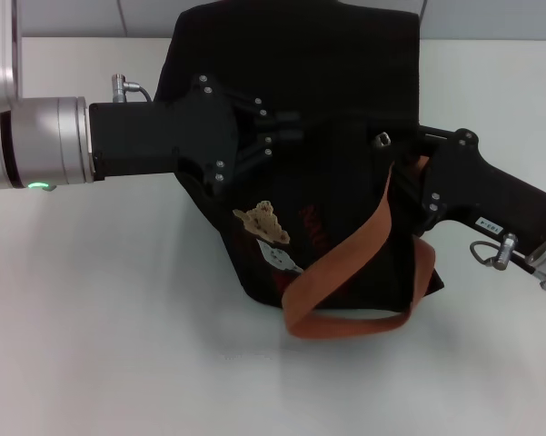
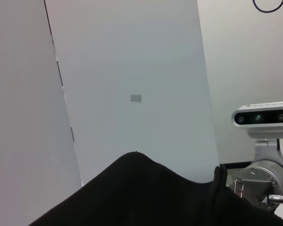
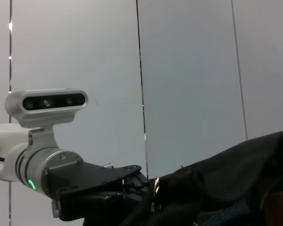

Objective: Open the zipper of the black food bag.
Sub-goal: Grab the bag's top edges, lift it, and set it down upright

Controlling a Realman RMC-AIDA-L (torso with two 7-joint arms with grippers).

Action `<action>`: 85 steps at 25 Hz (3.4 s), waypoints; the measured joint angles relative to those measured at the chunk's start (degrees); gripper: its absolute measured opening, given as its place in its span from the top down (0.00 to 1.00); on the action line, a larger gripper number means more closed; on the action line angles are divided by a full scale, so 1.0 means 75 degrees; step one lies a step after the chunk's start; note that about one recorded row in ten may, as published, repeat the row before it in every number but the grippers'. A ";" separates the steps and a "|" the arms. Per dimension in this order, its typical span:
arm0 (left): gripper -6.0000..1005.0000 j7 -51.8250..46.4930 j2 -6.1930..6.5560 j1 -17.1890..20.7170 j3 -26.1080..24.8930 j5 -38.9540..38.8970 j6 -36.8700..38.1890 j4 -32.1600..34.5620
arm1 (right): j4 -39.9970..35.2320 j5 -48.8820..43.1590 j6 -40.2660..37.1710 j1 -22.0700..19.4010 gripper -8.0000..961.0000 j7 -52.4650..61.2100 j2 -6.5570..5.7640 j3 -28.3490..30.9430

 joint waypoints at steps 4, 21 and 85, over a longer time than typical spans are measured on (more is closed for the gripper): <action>0.90 0.0028 -0.0001 0.0003 -0.0021 0.0009 -0.0012 -0.0009 | 0.0179 0.0445 0.0043 -0.0162 0.74 -0.0121 0.0000 0.0010; 0.90 0.0206 -0.0012 -0.0019 -0.0304 -0.0357 0.0019 -0.0281 | 0.0997 0.1261 0.1604 0.0446 0.74 -0.0031 -0.0008 -0.0805; 0.90 0.0360 0.0011 0.0456 -0.0467 -0.0464 0.0099 -0.0338 | 0.0243 0.1272 0.1030 0.0818 0.68 0.1057 0.0000 -0.1961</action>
